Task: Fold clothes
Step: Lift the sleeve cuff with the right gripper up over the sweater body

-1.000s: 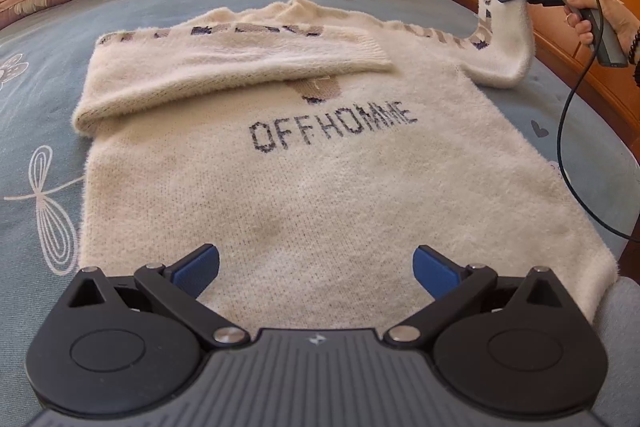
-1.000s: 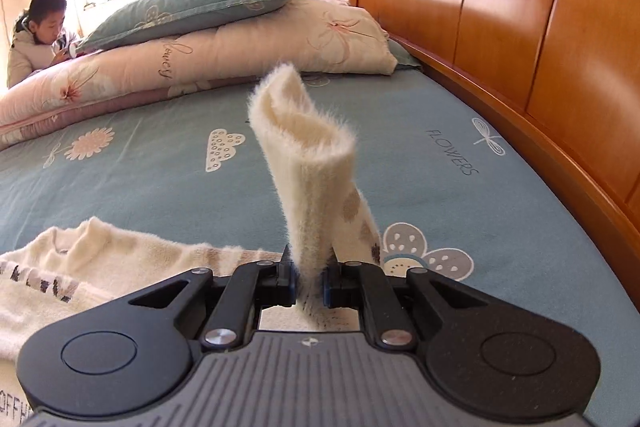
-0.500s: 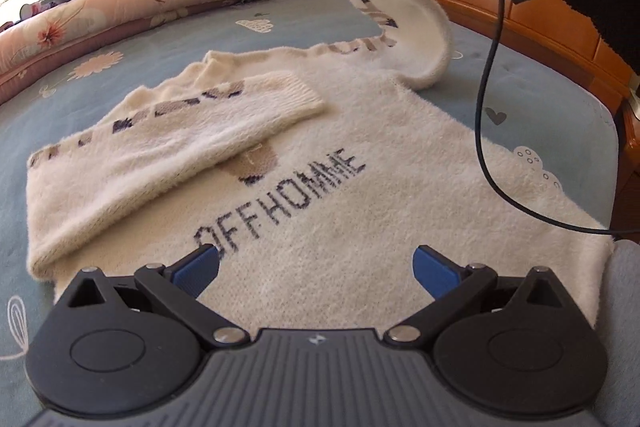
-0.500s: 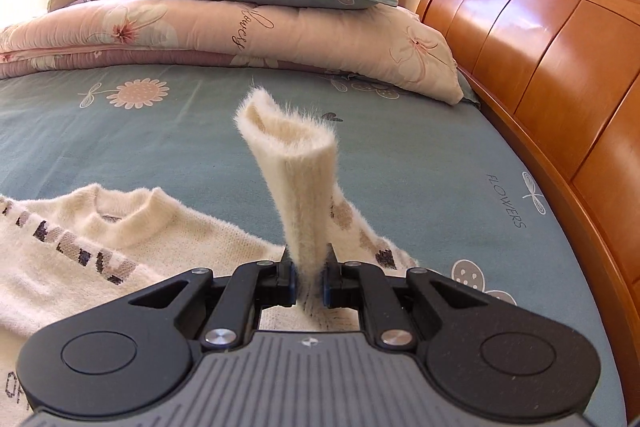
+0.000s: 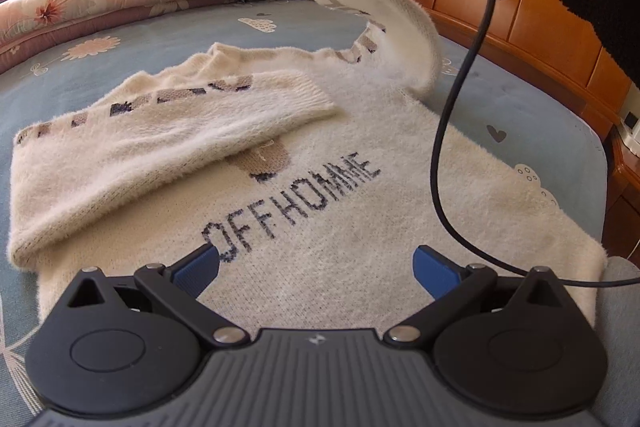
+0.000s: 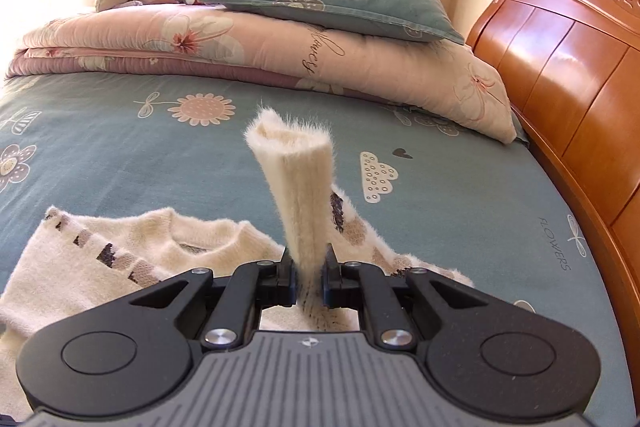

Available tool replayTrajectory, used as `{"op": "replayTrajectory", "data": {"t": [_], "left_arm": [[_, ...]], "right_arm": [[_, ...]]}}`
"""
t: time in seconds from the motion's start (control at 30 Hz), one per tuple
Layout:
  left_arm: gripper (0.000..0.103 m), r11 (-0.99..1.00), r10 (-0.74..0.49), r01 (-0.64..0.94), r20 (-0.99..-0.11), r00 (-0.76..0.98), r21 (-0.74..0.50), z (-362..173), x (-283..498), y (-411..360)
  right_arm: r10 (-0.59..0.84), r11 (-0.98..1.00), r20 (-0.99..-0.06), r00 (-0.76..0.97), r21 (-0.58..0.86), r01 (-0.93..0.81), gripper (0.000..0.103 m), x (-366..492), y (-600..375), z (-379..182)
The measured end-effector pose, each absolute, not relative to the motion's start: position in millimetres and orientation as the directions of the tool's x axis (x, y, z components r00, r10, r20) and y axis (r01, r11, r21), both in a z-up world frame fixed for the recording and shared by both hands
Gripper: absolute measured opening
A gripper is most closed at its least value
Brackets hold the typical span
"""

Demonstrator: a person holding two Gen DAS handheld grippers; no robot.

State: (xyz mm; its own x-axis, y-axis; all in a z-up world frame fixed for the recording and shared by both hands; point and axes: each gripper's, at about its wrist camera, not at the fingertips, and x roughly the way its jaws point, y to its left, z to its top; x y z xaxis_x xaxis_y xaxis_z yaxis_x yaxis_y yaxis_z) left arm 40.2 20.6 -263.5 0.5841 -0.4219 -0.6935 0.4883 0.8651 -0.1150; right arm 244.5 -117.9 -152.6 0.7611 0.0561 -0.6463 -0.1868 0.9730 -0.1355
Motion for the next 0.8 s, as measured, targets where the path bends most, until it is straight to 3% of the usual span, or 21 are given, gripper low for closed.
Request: {"op": "replayTrajectory", "data": {"t": [0.33, 0.8], "left_arm": [[0.102, 0.887, -0.402, 0.435, -0.719, 0.566, -0.154, -275, 51, 30], [0.102, 0.896, -0.376, 0.424, -0.737, 0.562, -0.133, -276, 53, 29]], "right_arm": [[0.172, 0.924, -0.631, 0.757, -0.164, -0.346, 0.012, 236, -55, -151], [0.232, 0.837, -0.71, 0.665, -0.202, -0.508, 0.013, 229, 2, -202]]}}
